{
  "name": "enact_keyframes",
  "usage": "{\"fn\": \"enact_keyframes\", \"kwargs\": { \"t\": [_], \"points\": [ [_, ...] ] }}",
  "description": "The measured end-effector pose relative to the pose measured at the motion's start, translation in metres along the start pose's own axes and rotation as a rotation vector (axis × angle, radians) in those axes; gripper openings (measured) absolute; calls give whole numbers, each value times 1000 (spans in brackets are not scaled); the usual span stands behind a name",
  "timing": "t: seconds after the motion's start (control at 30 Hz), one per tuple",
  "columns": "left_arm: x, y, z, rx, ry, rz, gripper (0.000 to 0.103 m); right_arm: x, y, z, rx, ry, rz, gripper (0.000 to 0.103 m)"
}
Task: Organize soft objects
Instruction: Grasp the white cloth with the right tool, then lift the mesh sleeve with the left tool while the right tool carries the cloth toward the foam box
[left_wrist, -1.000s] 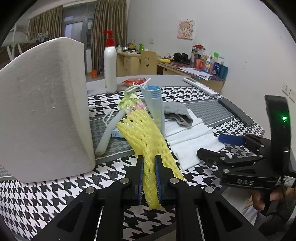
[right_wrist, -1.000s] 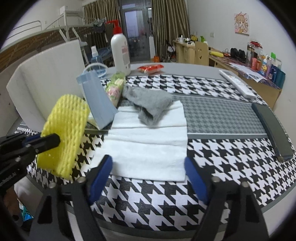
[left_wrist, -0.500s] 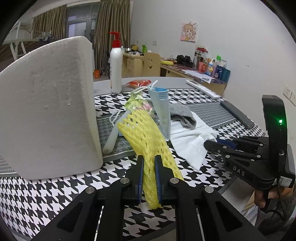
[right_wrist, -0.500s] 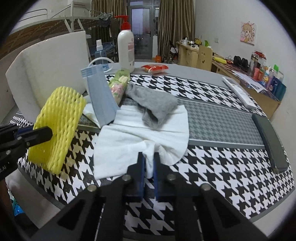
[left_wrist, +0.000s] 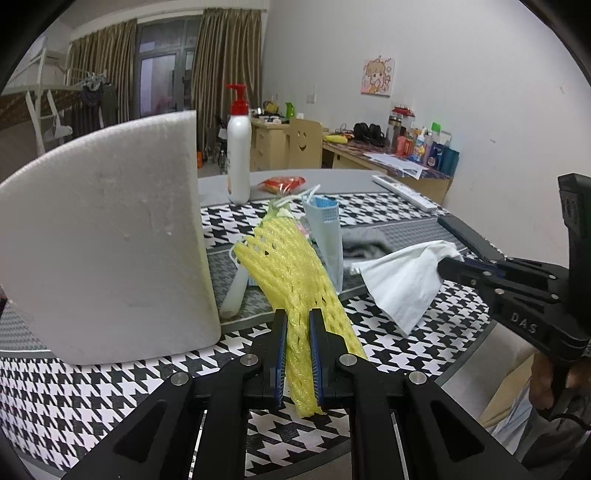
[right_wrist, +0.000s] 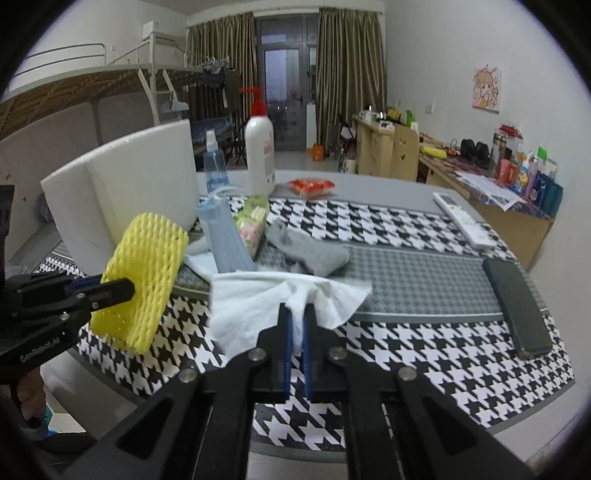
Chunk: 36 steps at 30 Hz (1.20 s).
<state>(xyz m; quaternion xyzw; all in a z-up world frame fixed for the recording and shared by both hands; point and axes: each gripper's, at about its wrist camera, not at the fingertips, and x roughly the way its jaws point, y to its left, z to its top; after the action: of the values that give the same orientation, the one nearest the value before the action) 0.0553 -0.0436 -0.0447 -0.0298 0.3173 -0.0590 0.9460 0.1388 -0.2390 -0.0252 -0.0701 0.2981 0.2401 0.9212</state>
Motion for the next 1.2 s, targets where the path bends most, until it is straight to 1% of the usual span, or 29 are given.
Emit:
{"fn": "enact_keyframes", "kwargs": {
  "t": [0.3,0.5,0.87,1.2],
  "points": [
    [-23,-3,6,30,-64,5,12,-23,2,10,-15,-70,-8,8],
    [-37,-4,16,38,-110,22,12,-34,3,17,-21,-110,-2,8],
    [-56,-9,33,62,-179,24,12,-49,6,29,-39,-174,9,8],
    [-64,-10,43,71,-214,47,12,-56,6,37,-37,-198,21,8]
  ]
}}
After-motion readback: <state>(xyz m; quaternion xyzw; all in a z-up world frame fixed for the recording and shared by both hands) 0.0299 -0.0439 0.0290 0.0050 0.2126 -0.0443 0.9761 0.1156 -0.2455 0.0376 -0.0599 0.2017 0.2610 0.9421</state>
